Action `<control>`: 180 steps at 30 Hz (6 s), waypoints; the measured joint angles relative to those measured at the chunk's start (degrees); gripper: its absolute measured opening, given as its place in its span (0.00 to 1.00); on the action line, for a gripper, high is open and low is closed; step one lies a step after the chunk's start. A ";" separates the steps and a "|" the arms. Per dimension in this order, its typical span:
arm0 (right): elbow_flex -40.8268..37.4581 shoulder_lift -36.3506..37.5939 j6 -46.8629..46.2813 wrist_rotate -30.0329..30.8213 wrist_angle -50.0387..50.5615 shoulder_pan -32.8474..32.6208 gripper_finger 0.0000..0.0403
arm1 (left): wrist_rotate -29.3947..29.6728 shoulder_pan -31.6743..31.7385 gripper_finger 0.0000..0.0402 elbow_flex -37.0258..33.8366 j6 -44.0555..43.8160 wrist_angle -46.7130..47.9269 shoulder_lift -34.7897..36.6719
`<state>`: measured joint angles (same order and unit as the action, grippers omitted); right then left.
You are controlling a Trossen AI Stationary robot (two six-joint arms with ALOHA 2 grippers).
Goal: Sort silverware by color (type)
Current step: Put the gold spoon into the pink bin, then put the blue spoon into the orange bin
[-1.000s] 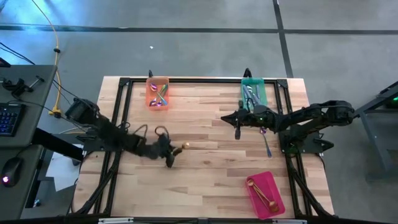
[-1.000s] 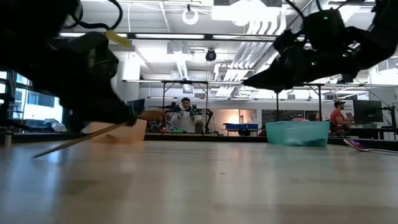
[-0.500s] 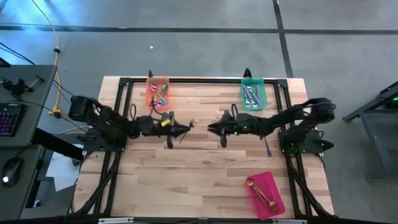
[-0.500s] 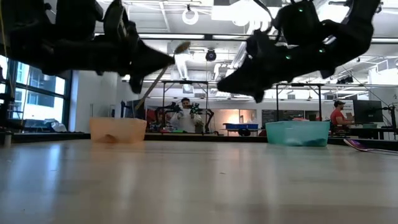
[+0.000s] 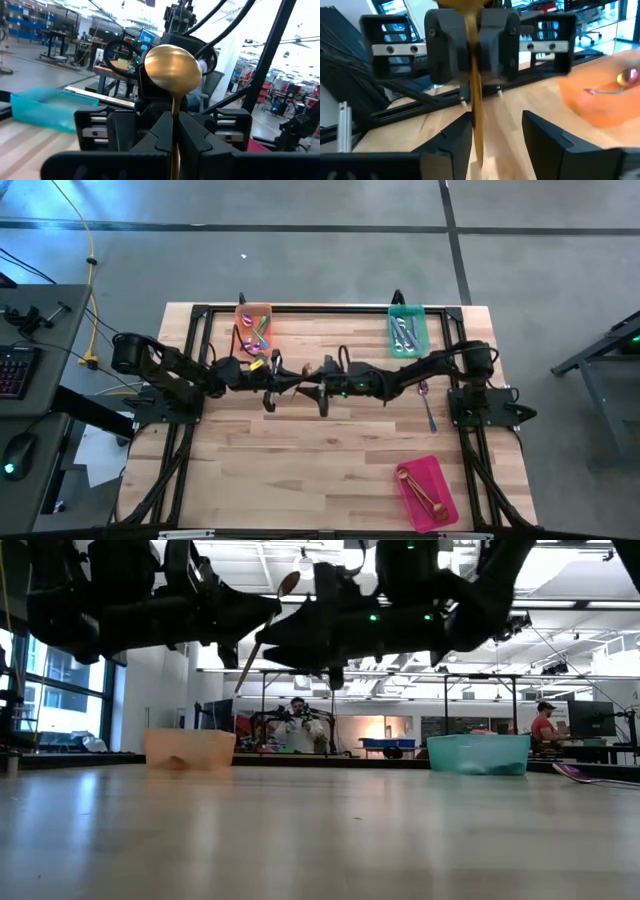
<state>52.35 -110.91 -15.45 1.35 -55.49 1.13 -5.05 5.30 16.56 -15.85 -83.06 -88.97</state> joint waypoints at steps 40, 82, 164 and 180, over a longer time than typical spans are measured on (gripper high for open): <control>5.82 28.98 -28.90 -1.11 79.05 -7.42 0.00 | -0.42 6.80 0.13 0.02 5.54 12.95 0.00; 5.75 18.75 -93.72 -15.15 97.71 -54.93 0.00 | -0.80 6.62 0.00 0.00 6.00 15.51 0.00; -23.25 39.97 -37.74 9.22 64.20 -0.53 0.00 | -9.28 7.89 0.00 0.02 5.99 18.91 0.00; -23.21 39.99 -10.75 9.16 26.92 -0.73 0.00 | -11.73 1.29 0.18 9.73 2.69 23.48 -0.50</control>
<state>29.15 -70.91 -26.20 10.51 -28.56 0.39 -16.78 6.59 26.29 -13.16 -59.58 -89.47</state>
